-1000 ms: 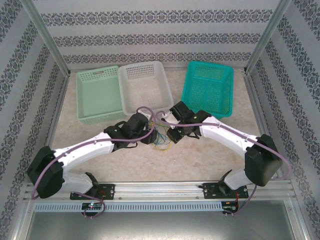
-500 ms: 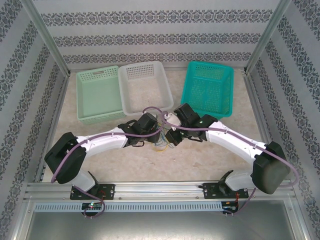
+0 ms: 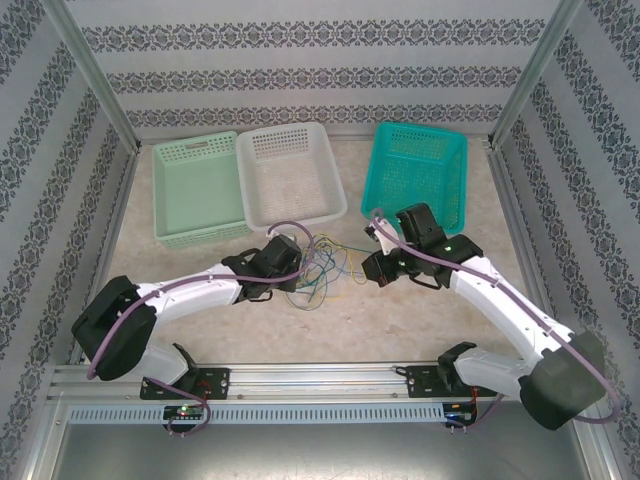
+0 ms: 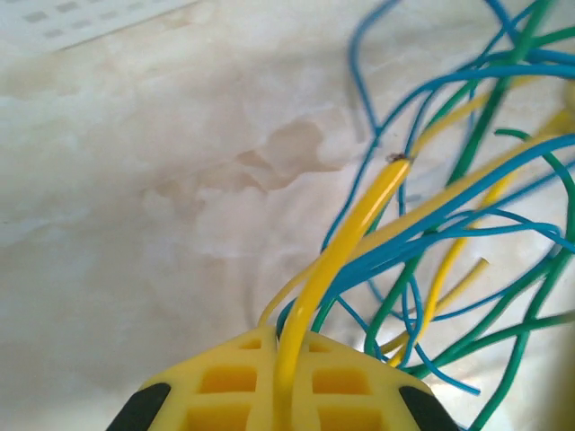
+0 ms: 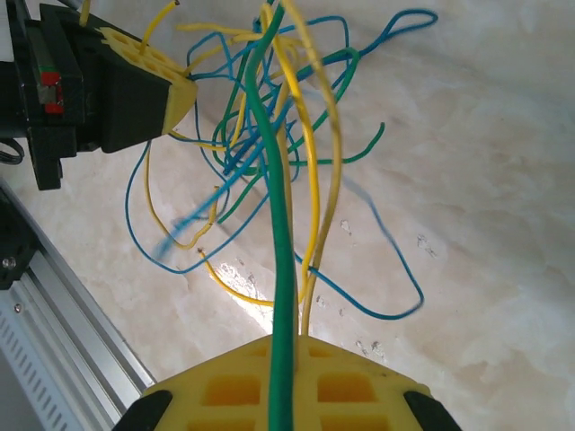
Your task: Untangle the cables
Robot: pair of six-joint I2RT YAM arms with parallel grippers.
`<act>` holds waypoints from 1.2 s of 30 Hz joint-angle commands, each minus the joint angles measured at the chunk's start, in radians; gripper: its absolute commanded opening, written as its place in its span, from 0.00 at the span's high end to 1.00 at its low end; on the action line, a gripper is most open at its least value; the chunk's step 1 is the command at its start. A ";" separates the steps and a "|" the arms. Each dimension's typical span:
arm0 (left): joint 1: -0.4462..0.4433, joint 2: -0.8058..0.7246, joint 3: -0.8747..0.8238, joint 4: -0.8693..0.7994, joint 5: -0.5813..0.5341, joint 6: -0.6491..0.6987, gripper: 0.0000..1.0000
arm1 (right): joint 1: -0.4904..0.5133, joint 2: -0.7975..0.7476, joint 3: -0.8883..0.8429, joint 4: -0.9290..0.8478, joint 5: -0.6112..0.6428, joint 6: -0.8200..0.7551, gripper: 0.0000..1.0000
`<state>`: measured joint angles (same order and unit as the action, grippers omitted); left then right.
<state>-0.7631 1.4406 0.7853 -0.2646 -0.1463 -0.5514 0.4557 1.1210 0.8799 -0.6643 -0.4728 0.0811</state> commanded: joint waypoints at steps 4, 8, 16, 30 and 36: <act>0.051 -0.022 -0.007 -0.108 -0.087 0.009 1.00 | -0.063 -0.054 -0.014 -0.060 -0.074 0.027 0.93; 0.072 -0.024 0.012 -0.159 -0.121 0.019 1.00 | -0.067 -0.064 -0.007 -0.051 -0.096 0.055 0.93; 0.144 -0.104 -0.042 -0.242 -0.165 0.026 1.00 | -0.181 -0.131 0.006 -0.100 -0.031 0.059 0.95; 0.154 -0.080 -0.014 -0.192 -0.090 0.068 0.88 | -0.003 0.027 0.010 -0.044 -0.071 0.057 0.92; 0.153 -0.123 -0.017 -0.213 -0.104 0.073 0.47 | 0.019 0.107 0.066 -0.079 0.087 0.044 0.91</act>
<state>-0.6197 1.3525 0.7448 -0.4610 -0.2379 -0.4931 0.4568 1.2095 0.8932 -0.7292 -0.4759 0.1341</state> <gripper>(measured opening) 0.513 0.090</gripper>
